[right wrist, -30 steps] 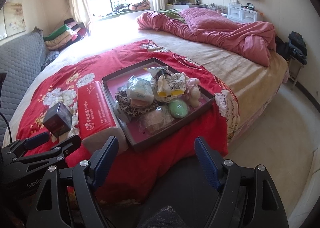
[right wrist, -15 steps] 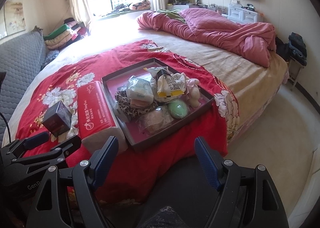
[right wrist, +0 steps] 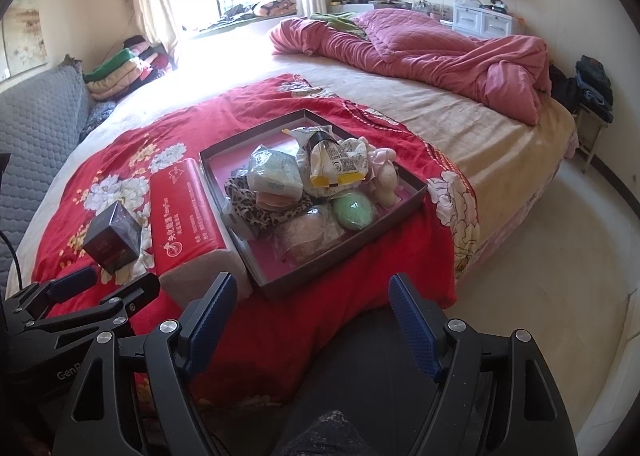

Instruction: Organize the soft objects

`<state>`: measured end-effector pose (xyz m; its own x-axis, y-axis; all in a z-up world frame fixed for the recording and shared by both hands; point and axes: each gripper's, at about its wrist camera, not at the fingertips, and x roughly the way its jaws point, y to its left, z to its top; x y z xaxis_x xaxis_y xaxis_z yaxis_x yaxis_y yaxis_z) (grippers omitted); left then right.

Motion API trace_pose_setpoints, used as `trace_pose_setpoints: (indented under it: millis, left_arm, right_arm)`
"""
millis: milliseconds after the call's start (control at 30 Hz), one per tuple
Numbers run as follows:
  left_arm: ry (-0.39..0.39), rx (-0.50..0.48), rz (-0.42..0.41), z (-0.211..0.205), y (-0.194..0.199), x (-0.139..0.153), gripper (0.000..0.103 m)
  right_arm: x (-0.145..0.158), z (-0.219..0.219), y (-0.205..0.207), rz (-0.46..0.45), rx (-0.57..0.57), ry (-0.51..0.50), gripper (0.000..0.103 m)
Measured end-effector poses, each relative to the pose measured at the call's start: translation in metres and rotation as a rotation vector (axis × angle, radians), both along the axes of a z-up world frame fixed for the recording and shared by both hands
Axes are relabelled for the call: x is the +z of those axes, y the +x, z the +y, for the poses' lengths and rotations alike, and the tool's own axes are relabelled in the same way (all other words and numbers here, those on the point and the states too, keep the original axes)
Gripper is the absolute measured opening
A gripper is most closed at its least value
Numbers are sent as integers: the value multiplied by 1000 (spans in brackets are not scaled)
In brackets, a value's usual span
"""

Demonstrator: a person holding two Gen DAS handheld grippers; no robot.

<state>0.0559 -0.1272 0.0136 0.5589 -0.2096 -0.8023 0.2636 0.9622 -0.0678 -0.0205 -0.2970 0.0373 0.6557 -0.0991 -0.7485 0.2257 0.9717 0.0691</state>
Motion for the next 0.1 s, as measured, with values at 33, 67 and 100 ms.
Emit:
trace_pose_setpoints:
  millis: [33, 67, 100]
  left_arm:
    - [-11, -6, 5, 0, 0, -1, 85]
    - [-32, -13, 15, 1, 1, -3, 85]
    - [-53, -12, 24, 4, 2, -3, 85]
  right_arm:
    - [0, 0, 1, -1, 1, 2, 79]
    - [0, -1, 1, -5, 1, 2, 79]
    - [0, 0, 2, -11, 2, 1, 79]
